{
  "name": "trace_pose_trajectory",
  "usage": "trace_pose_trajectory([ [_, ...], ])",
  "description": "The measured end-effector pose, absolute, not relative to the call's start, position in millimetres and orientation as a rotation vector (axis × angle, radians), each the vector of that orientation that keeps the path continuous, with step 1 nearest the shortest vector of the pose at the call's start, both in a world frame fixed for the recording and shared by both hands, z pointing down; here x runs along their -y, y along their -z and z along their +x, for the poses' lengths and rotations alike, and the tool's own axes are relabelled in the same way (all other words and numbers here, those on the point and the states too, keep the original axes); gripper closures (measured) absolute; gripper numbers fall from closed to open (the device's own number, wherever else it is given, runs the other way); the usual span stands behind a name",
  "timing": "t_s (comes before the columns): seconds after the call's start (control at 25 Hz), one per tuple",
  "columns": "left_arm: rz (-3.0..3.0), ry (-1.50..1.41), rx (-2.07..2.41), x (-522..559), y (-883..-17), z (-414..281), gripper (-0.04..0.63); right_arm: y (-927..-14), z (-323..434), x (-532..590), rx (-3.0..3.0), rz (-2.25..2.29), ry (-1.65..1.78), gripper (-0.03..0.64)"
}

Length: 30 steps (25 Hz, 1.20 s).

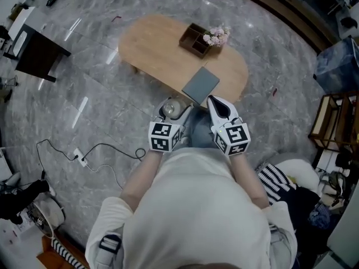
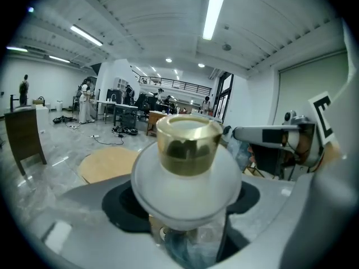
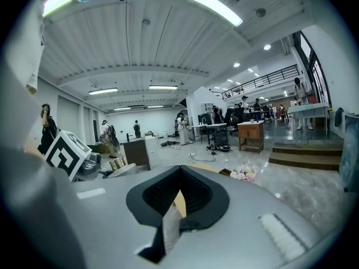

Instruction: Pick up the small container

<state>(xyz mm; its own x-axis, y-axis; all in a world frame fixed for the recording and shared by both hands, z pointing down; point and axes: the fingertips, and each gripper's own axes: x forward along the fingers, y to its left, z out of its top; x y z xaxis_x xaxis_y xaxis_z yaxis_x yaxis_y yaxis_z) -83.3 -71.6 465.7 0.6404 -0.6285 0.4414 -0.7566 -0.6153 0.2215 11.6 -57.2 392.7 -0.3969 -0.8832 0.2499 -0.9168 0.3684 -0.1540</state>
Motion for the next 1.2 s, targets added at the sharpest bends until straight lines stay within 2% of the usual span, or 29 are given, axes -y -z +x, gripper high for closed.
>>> trace_pose_trajectory([
  [0.52,2.472,-0.408,1.125,59.4,-437.5,-118.6,0.25,-384.0,-7.0,54.5,2.536,1.582,-0.37,0.618],
  [1.2,2.474,-0.381,1.107,60.6,-435.7,-111.3,0.25,-393.3,-4.9,49.4,2.496,1.556,-0.39,0.62],
])
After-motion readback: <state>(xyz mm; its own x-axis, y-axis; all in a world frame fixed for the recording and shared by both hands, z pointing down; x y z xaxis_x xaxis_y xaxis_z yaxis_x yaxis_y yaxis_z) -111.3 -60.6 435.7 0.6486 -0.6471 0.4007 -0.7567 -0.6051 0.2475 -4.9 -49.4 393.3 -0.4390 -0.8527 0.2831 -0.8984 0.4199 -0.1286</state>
